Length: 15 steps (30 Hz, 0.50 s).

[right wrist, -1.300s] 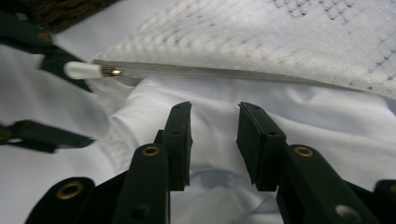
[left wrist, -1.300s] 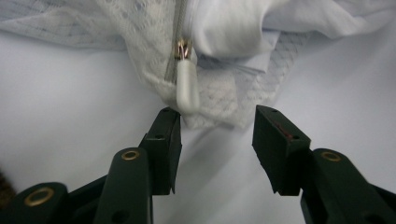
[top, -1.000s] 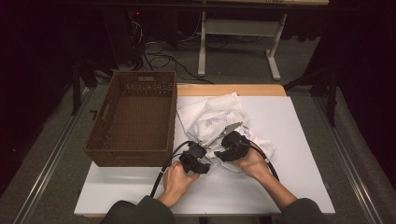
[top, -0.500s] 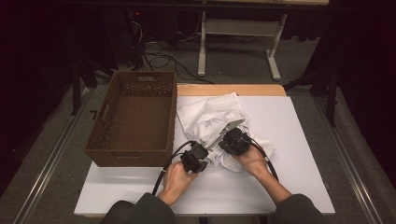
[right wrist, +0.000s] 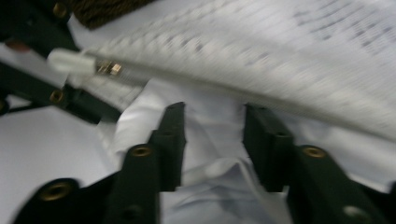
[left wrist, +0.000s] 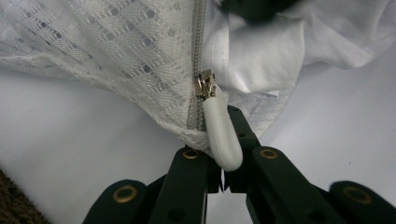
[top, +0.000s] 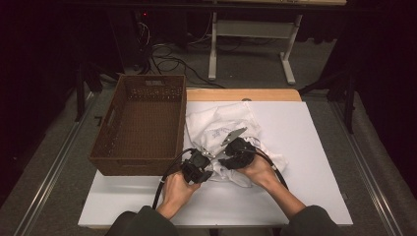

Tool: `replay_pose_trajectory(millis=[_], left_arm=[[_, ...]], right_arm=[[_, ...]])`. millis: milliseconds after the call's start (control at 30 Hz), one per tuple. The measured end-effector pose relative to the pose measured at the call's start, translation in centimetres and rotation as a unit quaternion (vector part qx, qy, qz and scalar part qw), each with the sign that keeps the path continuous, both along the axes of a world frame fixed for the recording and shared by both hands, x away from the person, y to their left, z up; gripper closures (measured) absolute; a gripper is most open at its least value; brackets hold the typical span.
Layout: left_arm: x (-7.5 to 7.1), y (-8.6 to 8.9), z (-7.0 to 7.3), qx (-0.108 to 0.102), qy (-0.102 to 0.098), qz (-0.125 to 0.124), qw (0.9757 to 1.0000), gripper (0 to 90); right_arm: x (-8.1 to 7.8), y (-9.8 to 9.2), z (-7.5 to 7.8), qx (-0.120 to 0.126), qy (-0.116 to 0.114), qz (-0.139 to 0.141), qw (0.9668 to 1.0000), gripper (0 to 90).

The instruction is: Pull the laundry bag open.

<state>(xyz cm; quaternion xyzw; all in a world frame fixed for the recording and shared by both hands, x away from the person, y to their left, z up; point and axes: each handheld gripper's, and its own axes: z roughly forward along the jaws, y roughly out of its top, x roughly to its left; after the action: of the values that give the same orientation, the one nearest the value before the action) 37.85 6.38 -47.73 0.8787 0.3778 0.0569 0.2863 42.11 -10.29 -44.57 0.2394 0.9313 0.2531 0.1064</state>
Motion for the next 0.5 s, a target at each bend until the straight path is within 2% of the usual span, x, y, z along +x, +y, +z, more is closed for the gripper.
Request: replay_pose_trajectory(millis=[100,200,267,367,433,467,500], left_arm=[[0.0,0.3,0.3,-0.013,-0.002,0.009,0.9999,87.0],[-0.1,0.7,0.6,-0.019,-0.006,0.015,0.9997,87.3],[0.0,0.8,0.5,-0.020,-0.005,0.017,0.9996,87.4],[-0.1,0.8,0.4,-0.021,-0.002,0.017,0.9996,87.7],[-0.2,0.7,0.4,-0.023,0.001,0.017,0.9996,87.7],[-0.3,0.7,0.5,-0.022,0.002,0.016,0.9996,87.8],[-0.4,0.7,0.6,-0.024,0.001,0.019,0.9995,87.8]], right_arm=[[0.5,0.0,-0.7,-0.002,0.005,-0.016,0.9999,49.1],[1.4,0.5,-1.5,-0.014,-0.001,-0.029,0.9995,50.3],[2.0,0.8,-2.1,-0.014,-0.001,-0.044,0.9989,57.3],[2.5,0.9,-2.0,0.001,-0.007,-0.066,0.9978,76.0],[2.9,0.7,-1.7,0.017,-0.006,-0.083,0.9964,80.7],[3.1,0.7,-1.6,0.019,-0.010,-0.085,0.9961,81.9],[3.3,1.0,-1.3,0.009,-0.019,-0.095,0.9953,83.0]])
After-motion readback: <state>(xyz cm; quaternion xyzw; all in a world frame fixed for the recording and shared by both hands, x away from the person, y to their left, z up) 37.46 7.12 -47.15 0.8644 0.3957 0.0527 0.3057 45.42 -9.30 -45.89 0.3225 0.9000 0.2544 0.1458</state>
